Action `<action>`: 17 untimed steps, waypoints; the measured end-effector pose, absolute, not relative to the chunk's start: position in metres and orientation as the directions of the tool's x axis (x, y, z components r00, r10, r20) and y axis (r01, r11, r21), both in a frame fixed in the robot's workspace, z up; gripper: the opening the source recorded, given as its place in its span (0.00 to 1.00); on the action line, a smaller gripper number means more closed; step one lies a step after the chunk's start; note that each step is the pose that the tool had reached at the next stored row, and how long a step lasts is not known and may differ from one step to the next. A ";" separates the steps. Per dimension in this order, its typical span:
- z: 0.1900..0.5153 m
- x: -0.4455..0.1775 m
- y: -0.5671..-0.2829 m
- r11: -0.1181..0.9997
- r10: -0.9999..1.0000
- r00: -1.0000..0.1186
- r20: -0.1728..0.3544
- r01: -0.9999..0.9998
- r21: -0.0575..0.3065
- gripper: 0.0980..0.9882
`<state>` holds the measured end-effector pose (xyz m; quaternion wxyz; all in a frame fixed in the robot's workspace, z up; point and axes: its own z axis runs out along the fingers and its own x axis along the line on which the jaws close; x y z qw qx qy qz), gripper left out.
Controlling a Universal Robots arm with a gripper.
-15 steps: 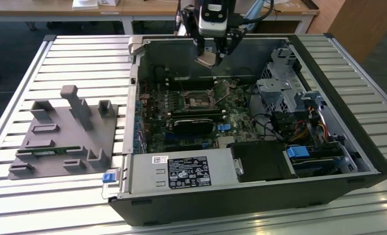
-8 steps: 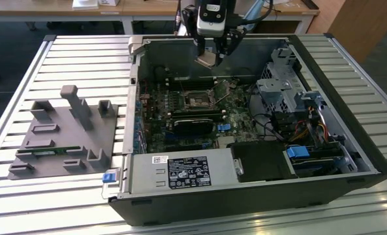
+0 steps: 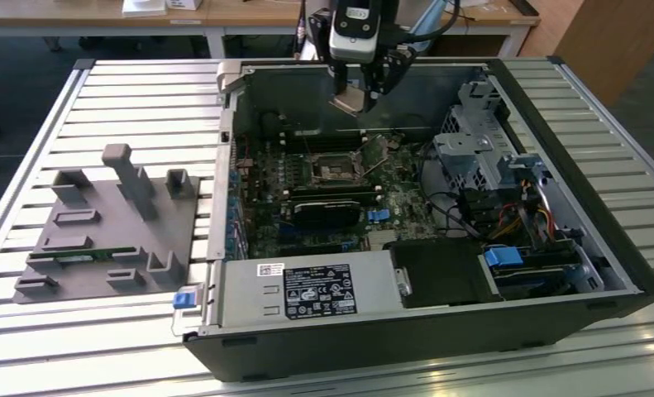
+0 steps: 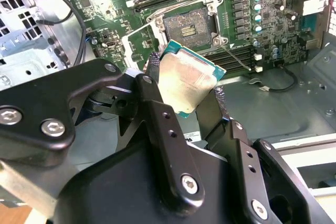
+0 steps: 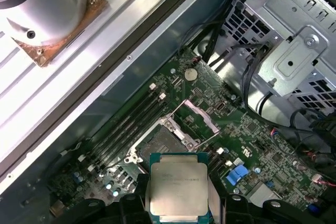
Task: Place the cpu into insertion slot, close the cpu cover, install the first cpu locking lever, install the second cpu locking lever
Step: 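Place the cpu into insertion slot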
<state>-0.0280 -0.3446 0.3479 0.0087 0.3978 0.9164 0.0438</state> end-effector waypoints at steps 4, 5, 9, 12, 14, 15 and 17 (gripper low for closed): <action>0.348 -0.028 -0.345 0.667 0.742 -0.670 0.019 0.740 0.087 0.48; 0.348 -0.028 -0.345 0.663 0.745 -0.667 0.019 0.743 0.087 0.48; 0.347 -0.028 -0.345 0.650 0.757 -0.654 0.019 0.755 0.087 0.48; 0.347 -0.028 -0.345 0.639 0.766 -0.643 0.019 0.764 0.087 0.48; 0.347 -0.028 -0.345 0.633 0.771 -0.636 0.019 0.769 0.087 0.48; 0.347 -0.028 -0.345 0.629 0.775 -0.632 0.019 0.773 0.087 0.48; 0.347 -0.028 -0.345 0.620 0.782 -0.623 0.019 0.780 0.087 0.48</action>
